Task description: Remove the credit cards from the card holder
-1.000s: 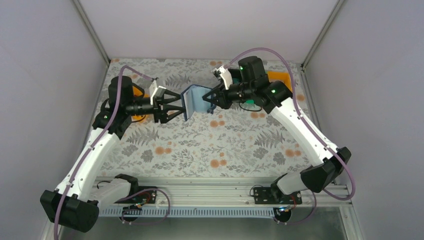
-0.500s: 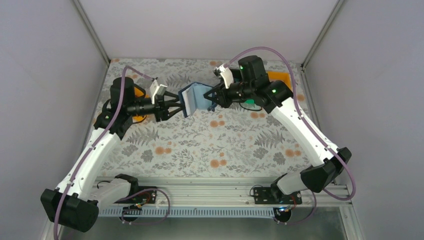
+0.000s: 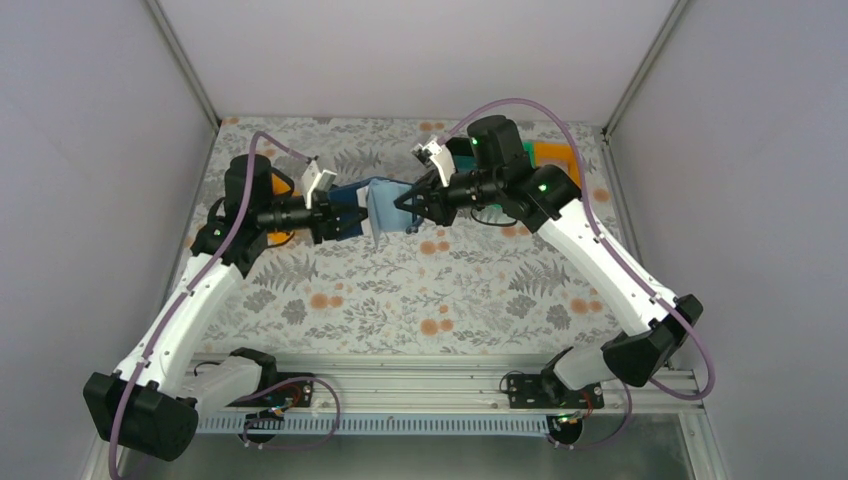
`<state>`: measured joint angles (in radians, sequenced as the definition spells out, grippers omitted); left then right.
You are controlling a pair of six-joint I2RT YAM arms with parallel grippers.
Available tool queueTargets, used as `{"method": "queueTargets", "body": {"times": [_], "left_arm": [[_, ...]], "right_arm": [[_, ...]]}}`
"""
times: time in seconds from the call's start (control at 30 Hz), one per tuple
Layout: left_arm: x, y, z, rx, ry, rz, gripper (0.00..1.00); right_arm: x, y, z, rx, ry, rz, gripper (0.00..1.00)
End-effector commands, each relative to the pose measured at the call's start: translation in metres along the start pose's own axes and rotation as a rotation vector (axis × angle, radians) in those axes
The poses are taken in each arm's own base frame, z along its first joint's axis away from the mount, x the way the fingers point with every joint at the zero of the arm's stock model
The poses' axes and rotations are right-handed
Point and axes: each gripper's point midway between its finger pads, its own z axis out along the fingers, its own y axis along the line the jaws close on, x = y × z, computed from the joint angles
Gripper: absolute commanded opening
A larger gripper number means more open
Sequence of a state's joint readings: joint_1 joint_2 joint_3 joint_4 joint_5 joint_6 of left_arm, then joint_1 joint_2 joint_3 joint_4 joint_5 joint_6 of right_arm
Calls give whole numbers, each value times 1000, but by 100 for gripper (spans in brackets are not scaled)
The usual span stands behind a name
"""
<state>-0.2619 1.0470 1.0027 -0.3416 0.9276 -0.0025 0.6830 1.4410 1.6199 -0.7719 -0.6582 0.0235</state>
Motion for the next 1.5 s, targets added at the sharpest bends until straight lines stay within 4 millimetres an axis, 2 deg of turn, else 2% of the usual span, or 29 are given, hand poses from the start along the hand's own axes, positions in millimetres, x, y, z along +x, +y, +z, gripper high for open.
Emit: {"method": "queueTargets", "body": {"times": [0.0,0.1,0.23,0.3,0.43,0.5,0.67,0.8,0.93,1.03,1.1,1.23,1.37,1.43,1.47], "left_arm": [[0,-28,-4,150,-9,27,44],[-2,-45,-8,244,-15,43,51],[-1,-47,-10,249,-5,53,62],[-1,-42,-9,218,-3,46,66],[-2,-16,-4,72,0,-7,66],[-2,-11,-3,52,0,-20,68],[-8,-14,-4,64,-7,-13,95],[-21,-14,-6,44,-19,29,94],[-27,0,-7,-40,-21,35,91],[-30,1,-5,-35,-26,38,90],[-30,-3,-4,1,-29,33,85],[-23,-8,-3,35,-20,17,51],[-19,-27,-5,145,-21,21,21],[-19,-35,-6,189,-23,27,6],[-18,-37,-7,197,-21,26,3]], "right_arm": [[-8,22,-11,-80,-51,-72,4],[-4,15,-5,-75,-31,-46,4],[-8,7,-4,-35,-39,-35,4],[-10,4,-3,-25,-35,-27,4],[-9,0,2,-26,-18,-12,4],[-8,-2,3,-15,-14,-9,4],[-2,-4,2,1,-5,-11,4],[-8,9,-3,-62,-39,-47,4],[-20,22,-7,-127,-68,-82,4],[-18,21,-2,-143,-57,-75,4],[-13,20,4,-167,-39,-65,4],[-12,33,2,-247,-61,-102,4],[-4,35,3,-276,-50,-120,4],[1,36,3,-283,-43,-122,8],[2,36,2,-280,-44,-125,15]]}}
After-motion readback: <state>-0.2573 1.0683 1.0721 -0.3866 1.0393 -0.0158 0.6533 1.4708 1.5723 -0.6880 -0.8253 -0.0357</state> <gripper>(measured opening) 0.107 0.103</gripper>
